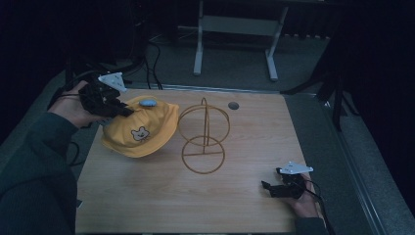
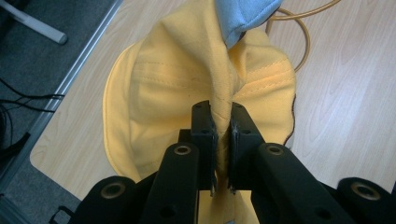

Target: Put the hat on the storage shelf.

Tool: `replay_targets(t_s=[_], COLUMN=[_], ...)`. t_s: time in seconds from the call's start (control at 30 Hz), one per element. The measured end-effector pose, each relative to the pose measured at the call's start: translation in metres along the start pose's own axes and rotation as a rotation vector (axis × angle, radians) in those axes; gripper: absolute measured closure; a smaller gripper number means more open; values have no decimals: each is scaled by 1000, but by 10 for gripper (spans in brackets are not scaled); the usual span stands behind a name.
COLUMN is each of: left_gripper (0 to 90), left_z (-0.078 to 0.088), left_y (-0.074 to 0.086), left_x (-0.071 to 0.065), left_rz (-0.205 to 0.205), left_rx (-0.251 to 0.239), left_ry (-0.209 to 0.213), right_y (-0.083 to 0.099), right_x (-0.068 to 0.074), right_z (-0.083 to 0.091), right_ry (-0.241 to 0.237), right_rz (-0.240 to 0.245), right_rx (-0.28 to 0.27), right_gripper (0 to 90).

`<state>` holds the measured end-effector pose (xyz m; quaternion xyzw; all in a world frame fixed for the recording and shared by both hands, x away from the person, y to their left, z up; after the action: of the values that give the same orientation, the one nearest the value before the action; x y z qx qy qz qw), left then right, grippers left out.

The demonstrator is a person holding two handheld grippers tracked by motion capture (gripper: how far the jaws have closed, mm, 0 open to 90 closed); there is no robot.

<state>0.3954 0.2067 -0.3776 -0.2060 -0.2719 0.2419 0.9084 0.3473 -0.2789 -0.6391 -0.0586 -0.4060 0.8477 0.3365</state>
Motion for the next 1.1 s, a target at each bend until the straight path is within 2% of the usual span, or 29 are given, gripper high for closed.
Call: replay_targets(t_s=[0.33,0.5,0.7,1.1], left_gripper=[835,835,835,835], left_z=[10,16,19,25], left_y=[-1,-7,-11,-19], left_x=[6,5,5,5], left_rz=[13,13,5,14], left_rx=[-26,-56,-63,-100], left_ry=[0,8,7,12], right_y=[0,0,0,0], right_x=[0,0,0,0], right_z=[0,0,0,0], right_ry=[0,0,0,0], right_rz=[0,0,0,0], right_rx=[0,0,0,0], right_gripper=[146,146,146,146])
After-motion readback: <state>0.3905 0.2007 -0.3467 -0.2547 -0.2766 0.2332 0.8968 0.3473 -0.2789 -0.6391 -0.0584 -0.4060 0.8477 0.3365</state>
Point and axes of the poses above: each handheld gripper's, and its own axes: z roughly backward along the jaws, y roughly out of its underside, x roughly to its left, the point moved 9 cm from there along -z, roughly forward along the jaws, and after that the axes turned 15 degrees about -y, right-handed, at the moved point
